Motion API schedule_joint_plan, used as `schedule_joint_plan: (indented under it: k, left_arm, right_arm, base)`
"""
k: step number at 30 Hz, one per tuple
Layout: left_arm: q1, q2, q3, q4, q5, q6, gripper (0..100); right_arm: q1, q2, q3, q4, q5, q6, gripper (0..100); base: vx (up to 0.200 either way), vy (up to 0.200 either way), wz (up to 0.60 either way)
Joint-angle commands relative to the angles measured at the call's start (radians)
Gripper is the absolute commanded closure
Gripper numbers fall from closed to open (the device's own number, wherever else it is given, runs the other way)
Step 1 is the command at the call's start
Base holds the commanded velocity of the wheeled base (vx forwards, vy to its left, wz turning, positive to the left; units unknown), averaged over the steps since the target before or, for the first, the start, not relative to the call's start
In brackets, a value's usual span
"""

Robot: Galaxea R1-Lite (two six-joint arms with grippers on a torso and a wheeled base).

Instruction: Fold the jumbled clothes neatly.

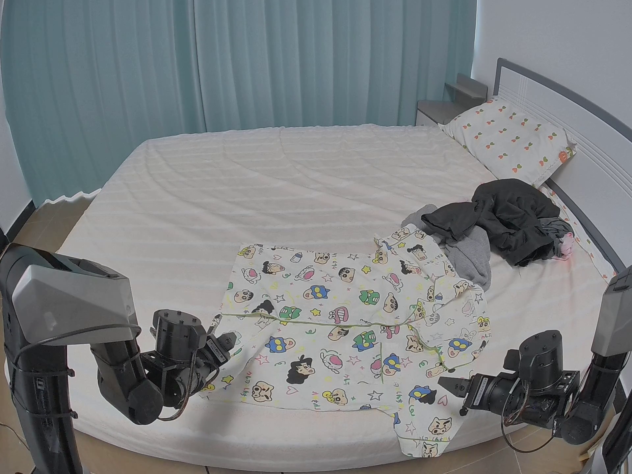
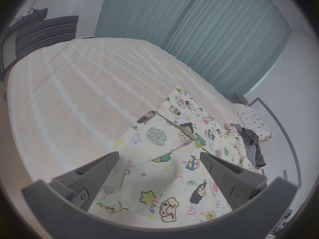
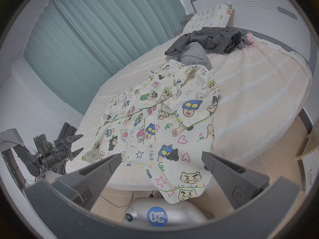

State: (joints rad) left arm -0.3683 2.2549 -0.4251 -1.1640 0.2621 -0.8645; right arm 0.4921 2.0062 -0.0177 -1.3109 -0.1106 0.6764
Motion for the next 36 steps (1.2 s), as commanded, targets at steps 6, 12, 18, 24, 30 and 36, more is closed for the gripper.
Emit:
schedule_joint_plan:
  k: [6, 12, 18, 24, 30, 36]
  left_arm:
    - [-0.004, 0.071, -0.003, 0.000, -0.035, -0.005, 0]
    - [-0.003, 0.077, -0.006, 0.001, -0.098, -0.051, 0]
    - [-0.014, 0.075, -0.006, 0.014, -0.101, -0.053, 0]
    - [-0.018, 0.074, -0.006, 0.017, -0.100, -0.071, 100]
    - [-0.018, 0.061, -0.001, 0.017, -0.100, -0.099, 100]
    - [-0.011, 0.041, 0.002, 0.015, -0.092, -0.102, 100]
  right_arm:
    - [0.000, 0.000, 0.016, -0.001, -0.001, 0.002, 0]
    - [0.000, 0.002, 0.016, -0.001, -0.001, 0.002, 0]
    - [-0.001, 0.002, 0.016, -0.001, -0.001, 0.002, 0]
    - [-0.001, 0.000, 0.016, -0.001, -0.001, 0.002, 0]
    - [-0.001, 0.000, 0.016, -0.001, -0.001, 0.002, 0]
    - [-0.001, 0.000, 0.016, -0.001, -0.001, 0.002, 0]
  base:
    - [0.000, 0.000, 0.00]
    - [0.000, 0.000, 0.00]
    - [0.000, 0.000, 0.00]
    - [0.000, 0.000, 0.00]
    - [0.000, 0.000, 0.00]
    - [0.000, 0.000, 0.00]
